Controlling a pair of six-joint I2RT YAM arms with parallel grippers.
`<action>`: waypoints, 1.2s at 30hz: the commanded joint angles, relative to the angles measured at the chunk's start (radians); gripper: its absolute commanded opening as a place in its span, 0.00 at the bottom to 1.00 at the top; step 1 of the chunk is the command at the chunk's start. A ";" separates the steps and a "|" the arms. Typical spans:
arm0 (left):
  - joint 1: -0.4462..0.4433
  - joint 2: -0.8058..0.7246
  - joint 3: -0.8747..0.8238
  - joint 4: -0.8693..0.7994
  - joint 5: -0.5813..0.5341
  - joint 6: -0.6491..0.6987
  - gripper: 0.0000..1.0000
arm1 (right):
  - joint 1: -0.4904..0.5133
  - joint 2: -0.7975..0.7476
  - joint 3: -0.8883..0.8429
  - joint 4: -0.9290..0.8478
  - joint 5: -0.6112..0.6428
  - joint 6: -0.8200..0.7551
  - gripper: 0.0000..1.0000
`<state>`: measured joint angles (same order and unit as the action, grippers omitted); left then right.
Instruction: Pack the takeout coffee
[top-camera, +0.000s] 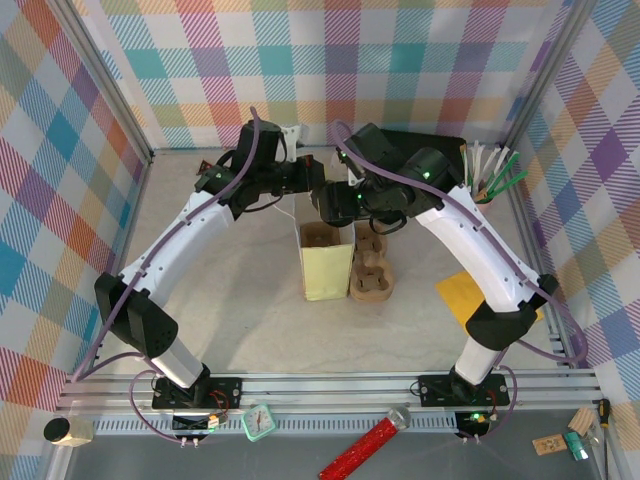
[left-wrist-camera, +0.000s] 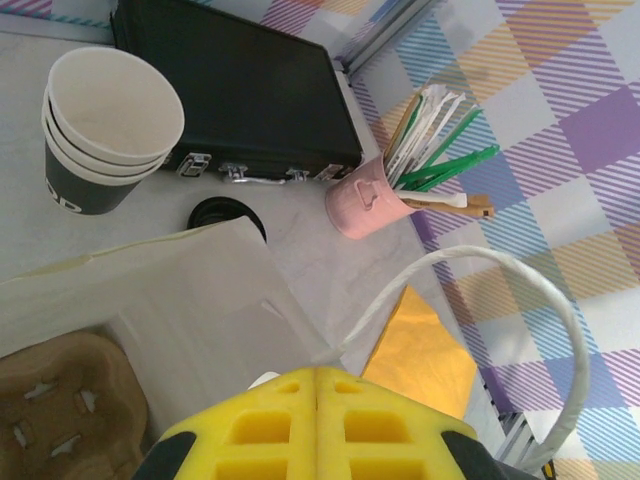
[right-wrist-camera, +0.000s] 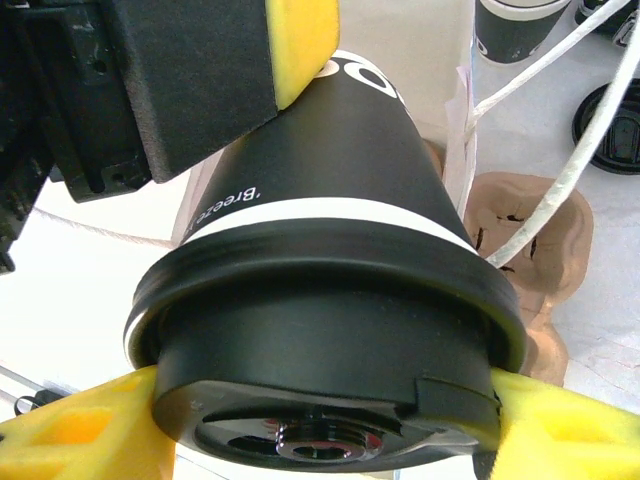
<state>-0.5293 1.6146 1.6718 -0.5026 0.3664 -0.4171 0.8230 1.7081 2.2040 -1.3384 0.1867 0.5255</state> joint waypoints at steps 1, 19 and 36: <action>-0.011 -0.033 -0.022 -0.030 0.025 0.015 0.00 | -0.004 -0.024 0.002 0.062 0.031 -0.020 0.65; -0.012 -0.060 -0.050 -0.030 0.034 0.014 0.00 | -0.004 -0.041 -0.007 0.128 0.049 -0.039 0.65; -0.018 -0.082 -0.090 -0.051 0.069 -0.004 0.00 | -0.005 -0.073 -0.054 0.185 0.069 -0.051 0.65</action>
<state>-0.5297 1.5635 1.6104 -0.4969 0.3912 -0.4149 0.8242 1.6650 2.1441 -1.2823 0.2131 0.4892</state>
